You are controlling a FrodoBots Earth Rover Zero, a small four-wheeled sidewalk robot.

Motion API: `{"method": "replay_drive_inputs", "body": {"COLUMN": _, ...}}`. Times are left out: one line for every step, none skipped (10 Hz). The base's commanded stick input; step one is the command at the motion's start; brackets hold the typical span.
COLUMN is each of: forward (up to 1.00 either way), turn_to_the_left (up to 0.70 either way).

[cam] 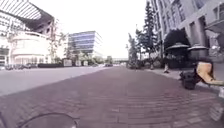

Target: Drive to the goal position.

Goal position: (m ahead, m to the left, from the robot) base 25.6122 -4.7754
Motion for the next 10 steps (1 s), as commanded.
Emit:
{"method": "replay_drive_inputs", "body": {"forward": 0.7, "turn_to_the_left": 0.0}}
{"method": "replay_drive_inputs", "body": {"forward": 0.7, "turn_to_the_left": 0.0}}
{"method": "replay_drive_inputs", "body": {"forward": 0.7, "turn_to_the_left": 0.0}}
{"method": "replay_drive_inputs", "body": {"forward": 0.7, "turn_to_the_left": 0.0}}
{"method": "replay_drive_inputs", "body": {"forward": 0.7, "turn_to_the_left": 0.0}}
{"method": "replay_drive_inputs", "body": {"forward": 0.7, "turn_to_the_left": 0.0}}
{"method": "replay_drive_inputs", "body": {"forward": 0.7, "turn_to_the_left": 0.0}}
{"method": "replay_drive_inputs", "body": {"forward": 0.7, "turn_to_the_left": 0.0}}
{"method": "replay_drive_inputs", "body": {"forward": 0.7, "turn_to_the_left": 0.0}}
{"method": "replay_drive_inputs", "body": {"forward": 0.7, "turn_to_the_left": 0.0}}
